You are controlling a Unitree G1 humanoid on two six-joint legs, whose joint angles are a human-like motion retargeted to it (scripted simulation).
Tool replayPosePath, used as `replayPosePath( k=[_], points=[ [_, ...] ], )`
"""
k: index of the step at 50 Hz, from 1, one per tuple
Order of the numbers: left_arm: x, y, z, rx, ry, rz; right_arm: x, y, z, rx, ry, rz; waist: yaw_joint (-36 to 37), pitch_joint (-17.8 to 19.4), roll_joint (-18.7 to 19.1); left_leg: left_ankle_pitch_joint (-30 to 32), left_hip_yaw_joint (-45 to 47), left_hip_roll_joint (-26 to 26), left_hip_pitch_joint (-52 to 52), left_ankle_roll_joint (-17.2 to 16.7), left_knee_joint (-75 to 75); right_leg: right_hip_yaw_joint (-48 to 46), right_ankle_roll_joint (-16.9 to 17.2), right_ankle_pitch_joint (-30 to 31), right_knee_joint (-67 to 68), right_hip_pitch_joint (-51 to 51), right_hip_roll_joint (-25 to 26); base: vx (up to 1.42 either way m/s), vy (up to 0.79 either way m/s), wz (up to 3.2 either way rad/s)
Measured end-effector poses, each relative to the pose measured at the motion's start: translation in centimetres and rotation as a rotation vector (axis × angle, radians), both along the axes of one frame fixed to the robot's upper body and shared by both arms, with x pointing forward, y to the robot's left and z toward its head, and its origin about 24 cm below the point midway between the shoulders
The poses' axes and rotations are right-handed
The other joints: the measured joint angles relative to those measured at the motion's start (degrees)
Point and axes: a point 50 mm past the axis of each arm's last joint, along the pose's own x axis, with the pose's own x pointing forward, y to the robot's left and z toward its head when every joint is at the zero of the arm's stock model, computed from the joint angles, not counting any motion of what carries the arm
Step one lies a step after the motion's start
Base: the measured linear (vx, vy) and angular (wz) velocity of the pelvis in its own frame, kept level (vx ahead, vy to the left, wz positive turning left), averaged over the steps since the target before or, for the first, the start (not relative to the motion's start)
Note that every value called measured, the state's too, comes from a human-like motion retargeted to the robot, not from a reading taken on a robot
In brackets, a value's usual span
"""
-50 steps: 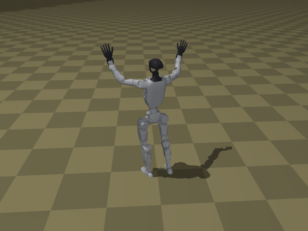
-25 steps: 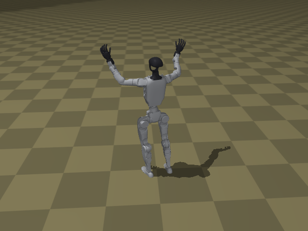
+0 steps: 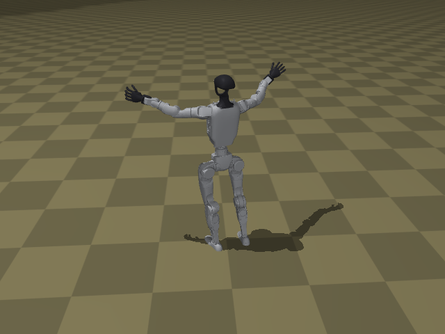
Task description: In place motions
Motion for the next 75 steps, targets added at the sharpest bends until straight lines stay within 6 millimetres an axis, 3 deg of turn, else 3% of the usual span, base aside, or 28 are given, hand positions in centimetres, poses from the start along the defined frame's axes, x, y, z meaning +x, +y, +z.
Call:
replayPosePath(
  k=[2,4,6,9,13,18,22,25,27,29,32,35,37,39,40,42,43,45,48,51,55,59,62,65,68,70,72,75],
  points=[
    [-0.3,0.5,-3.7,-0.282,-0.012,-0.127,-0.8,-2.0,-3.1,0.278,0.004,0.051,-0.3,0.5,0.0,0.0,-0.2,0.0,0.0,0.0,0.0,-0.1,0.0,-0.1,0.0,0.1,0.0,-0.07,-0.01,0.06],
    [-1.1,1.1,-4.7,-0.403,-0.192,-0.126,-0.7,-2.6,-5.2,0.435,-0.085,0.131,-0.6,0.7,0.1,0.0,-0.3,0.0,-0.1,0.0,0.0,-0.1,0.0,-0.1,0.0,0.0,0.1,-0.08,-0.01,0.03],
    [-2.0,1.6,-3.4,-0.385,-0.442,0.005,0.2,-2.2,-5.6,0.439,-0.251,0.218,-0.8,0.9,0.1,0.0,-0.3,0.0,0.0,0.1,-0.1,-0.1,-0.1,-0.1,0.0,0.0,0.2,-0.06,0.0,-0.02],
    [-2.9,0.8,1.2,-0.146,-0.699,0.109,1.9,0.4,-2.9,0.232,-0.469,0.329,-0.8,1.1,0.2,0.0,-0.2,0.2,0.5,0.1,-0.2,0.1,-0.1,0.0,0.2,0.3,0.5,-0.02,0.0,-0.01],
    [-1.9,-4.5,8.9,0.258,-0.764,-0.078,3.6,6.8,3.0,-0.202,-0.393,0.402,-0.8,1.2,0.4,0.0,0.3,0.5,0.9,0.0,-0.2,0.3,-0.2,0.1,0.3,0.4,0.7,0.0,0.0,0.0],
    [-3.0,-15.5,16.5,0.963,-0.84,-0.165,1.8,17.7,9.3,-0.88,-0.191,0.288,-0.4,1.4,0.1,0.1,0.7,0.6,1.0,-0.1,-0.2,0.4,-0.3,0.3,0.3,0.5,0.7,0.0,0.0,0.0],
    [-5.6,-22.4,18.5,1.47,-1.008,0.194,-2.0,27.0,10.4,-1.516,-0.315,0.153,-0.3,1.6,-0.3,0.2,0.6,0.6,1.4,-0.2,-0.3,0.3,-0.4,0.3,0.2,0.8,0.7,0.0,0.0,0.0],
    [-6.2,-25.1,17.1,1.635,-1.386,0.425,-2.4,30.4,9.2,-1.798,-0.381,0.275,-0.2,2.3,-0.6,0.3,0.3,0.5,2.2,-0.1,-0.3,0.0,-0.4,0.2,0.2,1.9,0.8,0.0,0.0,0.0],
    [-5.0,-24.4,16.2,1.641,-1.373,0.385,-1.4,29.6,9.3,-1.772,-0.339,0.321,-0.3,2.7,-0.5,0.3,-0.1,0.4,2.4,-0.2,-0.1,-0.3,-0.5,0.1,0.2,2.4,0.7,0.0,-0.01,0.09],
    [-3.2,-21.9,15.6,1.585,-1.151,0.334,-0.2,26.5,10.2,-1.619,-0.276,0.254,-0.3,2.7,-0.1,0.3,-0.2,0.4,2.3,-0.2,-0.1,-0.5,-0.5,0.1,0.3,2.4,0.7,0.0,0.0,0.0],
    [-0.9,-15.7,13.3,1.393,-0.742,0.303,1.4,18.8,10.2,-1.244,-0.16,0.092,0.0,1.6,0.6,0.4,-0.2,0.5,1.4,-0.3,-0.1,-0.4,-0.4,0.2,0.2,1.5,0.7,0.0,0.0,0.0],
    [-0.3,-8.3,9.5,1.117,-0.337,0.276,2.0,9.5,6.7,-0.761,-0.041,-0.015,0.0,0.3,0.4,0.4,-0.3,0.5,0.2,-0.4,0.0,-0.4,-0.4,0.3,0.1,0.4,0.6,0.0,0.0,0.0],
    [-0.5,-3.4,5.5,0.796,-0.081,0.248,1.2,3.9,3.2,-0.398,0.017,-0.049,0.0,-0.1,0.2,0.4,-0.4,0.5,-0.4,-0.5,0.0,-0.3,-0.3,0.3,0.1,-0.2,0.6,0.0,0.0,0.0],
    [-1.0,0.2,-0.2,0.304,0.102,0.171,0.2,-0.2,-0.9,-0.028,0.043,-0.046,-0.1,-0.3,0.2,0.4,-0.4,0.6,-0.8,-0.5,0.0,-0.3,-0.3,0.2,0.2,-0.6,0.6,0.0,0.0,0.0],
    [-1.1,1.0,-3.6,0.012,0.151,0.101,-0.4,-1.7,-3.0,0.156,0.044,-0.027,-0.2,-0.3,0.4,0.4,-0.4,0.6,-0.8,-0.5,0.0,-0.3,-0.3,0.2,0.2,-0.7,0.6,0.0,0.0,0.0],
    [-0.2,-0.1,-8.2,-0.492,0.055,-0.176,-0.9,-3.2,-6.1,0.421,0.019,0.087,-0.5,0.0,0.6,0.3,-0.4,0.5,-0.9,-0.5,0.0,-0.3,-0.4,0.2,0.2,-0.7,0.6,-0.03,0.0,0.0],
    [0.3,-0.7,-9.0,-0.64,-0.094,-0.297,-0.8,-3.4,-7.2,0.496,-0.014,0.141,-0.6,0.0,0.7,0.3,-0.4,0.5,-0.9,-0.4,0.0,-0.3,-0.4,0.1,0.2,-0.8,0.7,0.0,0.0,0.0],
    [0.0,-0.6,-9.3,-0.792,-0.387,-0.304,-0.1,-3.1,-8.0,0.517,-0.127,0.206,-0.7,-0.2,1.1,0.2,-0.2,0.5,-0.9,-0.4,0.0,-0.1,-0.5,0.1,0.2,-0.9,0.8,0.0,0.0,0.0],
    [-1.5,1.0,-6.5,-0.503,-0.478,-0.04,1.5,-1.1,-5.3,0.289,-0.314,0.254,-0.6,-0.2,1.3,0.1,-0.1,0.4,-0.3,-0.2,-0.1,0.1,-0.6,0.1,0.2,-0.5,0.8,0.0,0.0,0.0],
    [-0.6,-0.6,-1.3,-0.141,-0.367,-0.107,3.4,3.2,-0.5,-0.016,-0.324,0.336,-0.8,0.3,1.3,0.1,-0.1,0.2,0.3,-0.2,0.0,0.1,-0.6,0.1,0.1,0.3,0.7,0.0,0.0,0.0],
    [1.6,-7.1,6.8,0.25,-0.466,-0.36,4.2,11.4,6.0,-0.504,-0.196,0.396,-1.1,-0.4,1.4,0.2,-0.2,0.1,0.1,-0.2,0.1,-0.1,-0.5,0.0,0.1,0.3,0.4,0.03,0.0,0.03],
    [-0.2,-16.1,14.0,0.857,-0.682,-0.34,1.6,21.0,10.3,-1.114,-0.148,0.247,-0.6,-1.2,1.0,0.3,-0.3,-0.2,-0.3,-0.3,0.1,-0.2,-0.4,0.1,-0.1,0.0,0.2,0.06,0.01,0.01],
    [-2.6,-21.9,16.8,1.343,-0.758,-0.082,-1.6,28.2,10.4,-1.561,-0.318,0.158,-0.2,-1.0,0.8,0.3,-0.2,-0.3,-0.1,-0.2,0.0,-0.1,-0.4,0.1,-0.1,0.2,0.1,0.04,0.02,-0.01],
    [-4.2,-26.0,17.7,1.644,-0.849,0.266,-3.4,33.0,8.6,-1.893,-0.484,0.284,0.4,-0.6,1.0,0.3,-0.3,-0.3,0.5,-0.1,-0.1,-0.1,-0.4,0.0,0.0,0.7,0.1,0.02,0.04,0.0],
    [-4.3,-27.8,17.1,1.781,-0.968,0.331,-2.6,33.2,8.2,-1.93,-0.518,0.44,0.4,0.0,1.4,0.4,-0.8,-0.5,0.9,0.0,0.0,-0.5,-0.3,-0.1,-0.1,1.4,0.1,0.0,0.0,0.0],
    [-3.5,-26.7,16.5,1.776,-0.953,0.295,-1.1,30.5,9.4,-1.808,-0.467,0.38,0.3,0.4,2.0,0.4,-0.9,-0.5,0.9,0.0,0.0,-0.7,-0.3,-0.1,-0.1,1.6,0.1,0.0,0.0,0.0],
    [-2.1,-23.1,15.9,1.637,-0.806,0.281,0.8,25.3,10.7,-1.555,-0.319,0.198,0.4,0.3,2.4,0.5,-0.9,-0.5,0.6,0.0,-0.1,-0.7,-0.2,-0.1,-0.1,1.2,0.0,0.0,0.0,0.0],
    [0.5,-15.4,13.1,1.322,-0.481,0.253,2.2,15.0,9.8,-1.048,-0.047,-0.051,0.6,-0.3,2.4,0.6,-0.9,-0.5,-0.2,-0.1,0.0,-0.8,-0.1,0.1,-0.2,0.5,-0.2,0.0,0.0,0.0]
  ],
)
